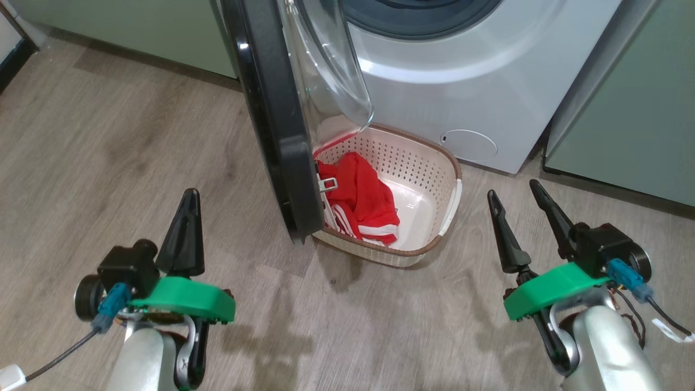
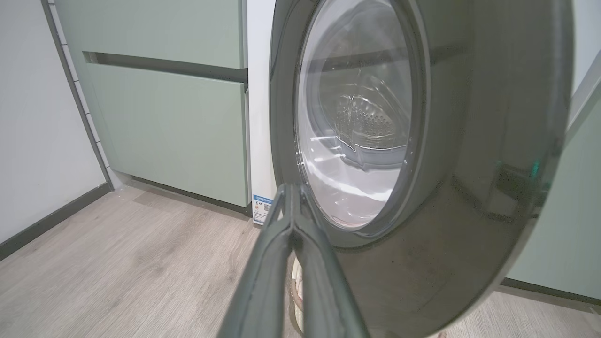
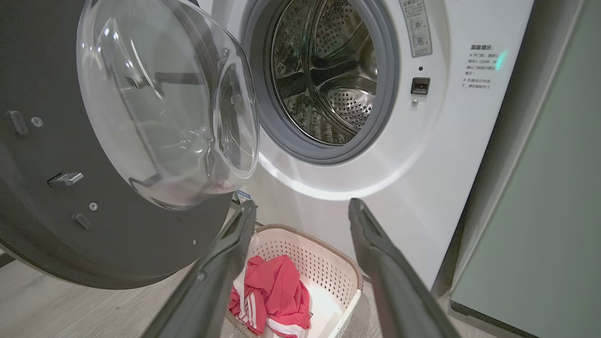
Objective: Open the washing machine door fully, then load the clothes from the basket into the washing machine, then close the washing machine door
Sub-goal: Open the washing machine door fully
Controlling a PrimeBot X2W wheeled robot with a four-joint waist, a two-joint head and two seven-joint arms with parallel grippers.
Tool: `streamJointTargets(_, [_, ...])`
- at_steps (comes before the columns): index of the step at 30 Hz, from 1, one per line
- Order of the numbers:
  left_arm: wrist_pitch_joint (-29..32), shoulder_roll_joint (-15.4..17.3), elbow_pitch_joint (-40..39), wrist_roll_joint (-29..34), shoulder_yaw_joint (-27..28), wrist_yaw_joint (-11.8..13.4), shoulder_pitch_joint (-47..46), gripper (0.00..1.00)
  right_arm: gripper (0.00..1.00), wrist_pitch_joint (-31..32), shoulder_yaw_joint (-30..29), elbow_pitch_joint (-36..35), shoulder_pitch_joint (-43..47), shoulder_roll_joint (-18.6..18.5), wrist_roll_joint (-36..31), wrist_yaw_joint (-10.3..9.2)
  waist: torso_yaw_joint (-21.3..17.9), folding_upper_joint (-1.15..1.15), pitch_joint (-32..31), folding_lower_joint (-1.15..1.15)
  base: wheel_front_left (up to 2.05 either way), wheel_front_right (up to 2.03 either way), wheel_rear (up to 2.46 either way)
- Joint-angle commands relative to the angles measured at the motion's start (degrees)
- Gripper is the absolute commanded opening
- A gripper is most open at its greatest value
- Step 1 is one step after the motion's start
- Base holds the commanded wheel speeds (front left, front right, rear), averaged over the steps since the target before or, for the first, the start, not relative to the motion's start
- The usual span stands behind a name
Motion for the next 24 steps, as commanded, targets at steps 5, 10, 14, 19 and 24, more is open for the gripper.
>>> streamJointTargets(5, [-0.28,0.81,-1.56,-0.41,1.65,0.32,-1.46,0.00,1.00,-0.87,1.59,-1.46,-2.10,0.58,0.20,0.00,0.04,0.00,0.11,0.00,0.00,0.00,0.00])
streamJointTargets(10, [-0.28,0.85,-2.43,0.97,2.85,0.04,-3.65,0.00,1.00,-0.73,1.59,-1.60,-1.96,0.58,0.33,0.00,0.33,0.00,0.16,0.00,0.00,0.00,0.00])
streamJointTargets(14, [-0.28,1.77,-6.37,2.81,4.72,-0.30,-8.19,0.00,1.00,-0.62,1.56,-1.70,-1.84,0.59,0.29,0.00,0.67,0.00,0.01,0.00,0.00,0.00,0.00])
streamJointTargets(19, [-0.28,2.50,-13.88,4.72,5.83,-0.79,-15.43,0.00,1.00,-0.64,1.73,-1.97,-1.73,0.59,0.27,0.00,0.59,0.00,-0.57,0.00,0.00,0.00,0.00])
streamJointTargets(24, [-0.28,1.94,-20.30,5.70,2.17,-1.95,-19.71,0.00,1.00,-0.71,2.02,-2.11,-1.56,0.59,0.60,0.00,-0.36,0.00,-1.06,0.00,0.00,0.00,0.00])
